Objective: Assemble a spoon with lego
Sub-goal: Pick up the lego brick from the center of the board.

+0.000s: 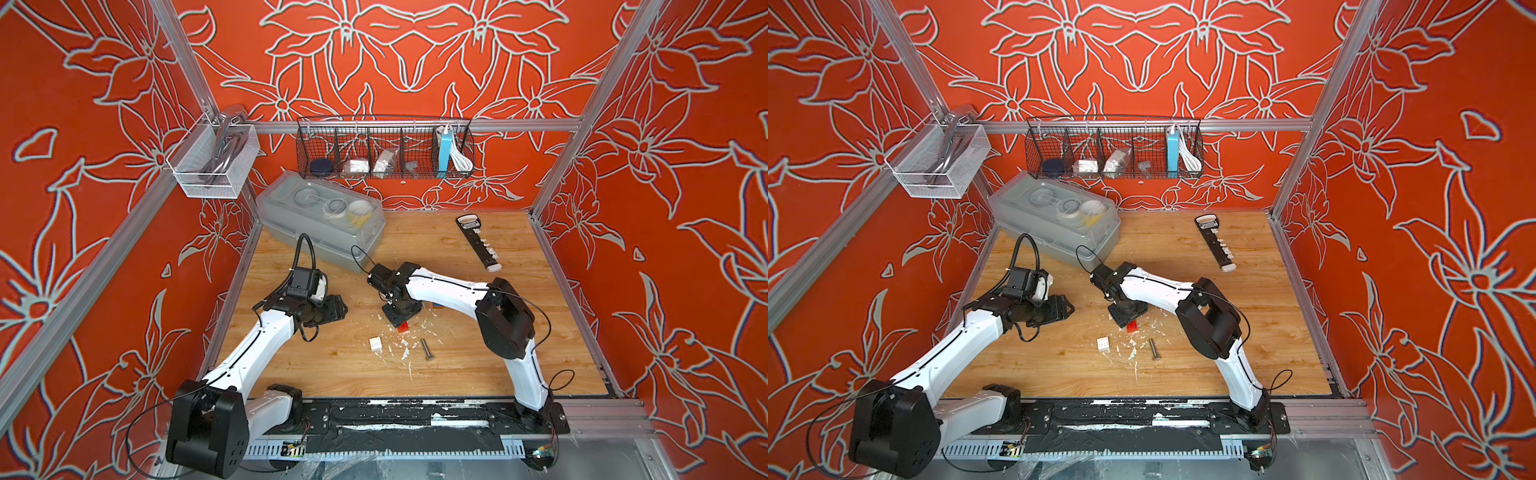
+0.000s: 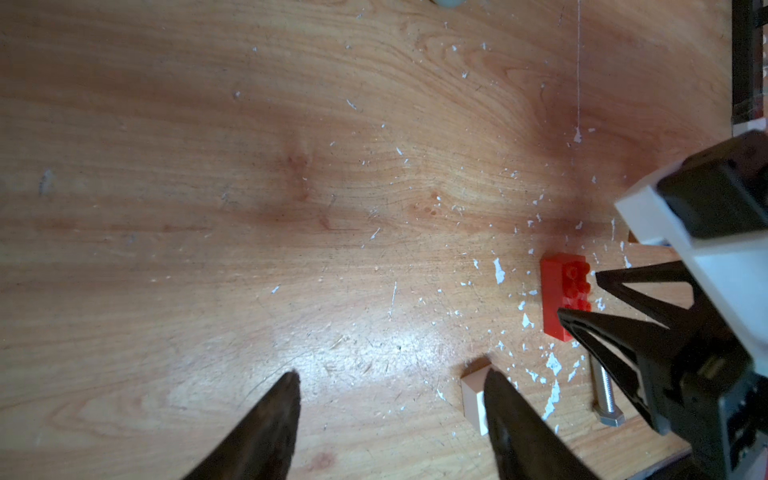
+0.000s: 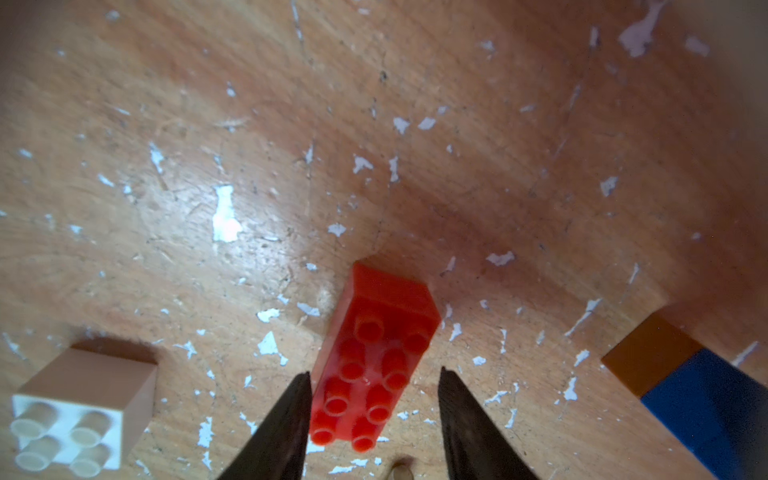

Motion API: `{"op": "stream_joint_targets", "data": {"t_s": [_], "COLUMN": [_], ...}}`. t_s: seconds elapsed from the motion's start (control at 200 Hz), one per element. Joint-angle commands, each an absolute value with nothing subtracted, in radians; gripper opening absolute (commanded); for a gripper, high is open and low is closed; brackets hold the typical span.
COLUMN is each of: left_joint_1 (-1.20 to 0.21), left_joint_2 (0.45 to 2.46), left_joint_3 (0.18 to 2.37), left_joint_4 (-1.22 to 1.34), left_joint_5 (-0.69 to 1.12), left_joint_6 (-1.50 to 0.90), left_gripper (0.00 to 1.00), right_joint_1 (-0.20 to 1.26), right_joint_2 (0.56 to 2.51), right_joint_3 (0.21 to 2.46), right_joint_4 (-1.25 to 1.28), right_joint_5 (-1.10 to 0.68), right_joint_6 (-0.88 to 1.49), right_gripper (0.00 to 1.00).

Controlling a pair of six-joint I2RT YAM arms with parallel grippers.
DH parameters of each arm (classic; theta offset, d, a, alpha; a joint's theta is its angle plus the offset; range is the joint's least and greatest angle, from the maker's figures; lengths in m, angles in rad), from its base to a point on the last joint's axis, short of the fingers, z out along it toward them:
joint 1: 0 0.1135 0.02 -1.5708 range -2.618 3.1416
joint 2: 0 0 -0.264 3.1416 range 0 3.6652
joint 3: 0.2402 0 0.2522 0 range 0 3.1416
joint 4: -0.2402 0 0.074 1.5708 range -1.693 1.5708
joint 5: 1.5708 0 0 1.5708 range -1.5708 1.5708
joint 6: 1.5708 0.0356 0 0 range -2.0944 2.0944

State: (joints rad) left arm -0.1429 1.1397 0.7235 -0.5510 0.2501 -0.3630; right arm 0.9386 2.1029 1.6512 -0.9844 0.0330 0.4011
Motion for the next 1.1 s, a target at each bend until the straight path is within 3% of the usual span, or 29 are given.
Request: {"op": "stream_joint_targets", "data": {"t_s": [0.0,0.435,0.796,0.926,0.986,1.096], "left_joint_1": [-0.137,-0.137,-0.136,-0.137,-0.137,-0.137], "left_joint_2": [1.129,1.131,1.127,1.124,1.124,1.129], "left_joint_3": [0.724,0.725,0.725,0.726,0.725,0.726], "left_joint_4": [-0.546,-0.546,-0.548,-0.548,-0.548,-0.547], "left_joint_5": [0.263,0.263,0.264,0.263,0.262,0.267], "left_joint_6": [-0.35,-0.348,-0.346,-0.344,-0.343,-0.34], "left_gripper": [0.69,0.69,0.69,0.69,0.69,0.69], "right_joint_1": [0.93,0.923,0.923,0.922,0.922,0.922], "right_joint_2": [2.114,2.131,2.159,2.145,2.136,2.132], "right_joint_3": [1.634,1.633,1.656,1.655,1.663,1.688], "right_joint_4": [-0.98,-0.966,-0.984,-0.985,-0.996,-1.025], "right_joint_5": [0.02,-0.009,0.0,0.008,0.015,0.022], "right_joint_6": [0.425,0.417,0.404,0.397,0.391,0.371], "right_gripper": [0.49,0.4,0.42,0.26,0.27,0.41]}}
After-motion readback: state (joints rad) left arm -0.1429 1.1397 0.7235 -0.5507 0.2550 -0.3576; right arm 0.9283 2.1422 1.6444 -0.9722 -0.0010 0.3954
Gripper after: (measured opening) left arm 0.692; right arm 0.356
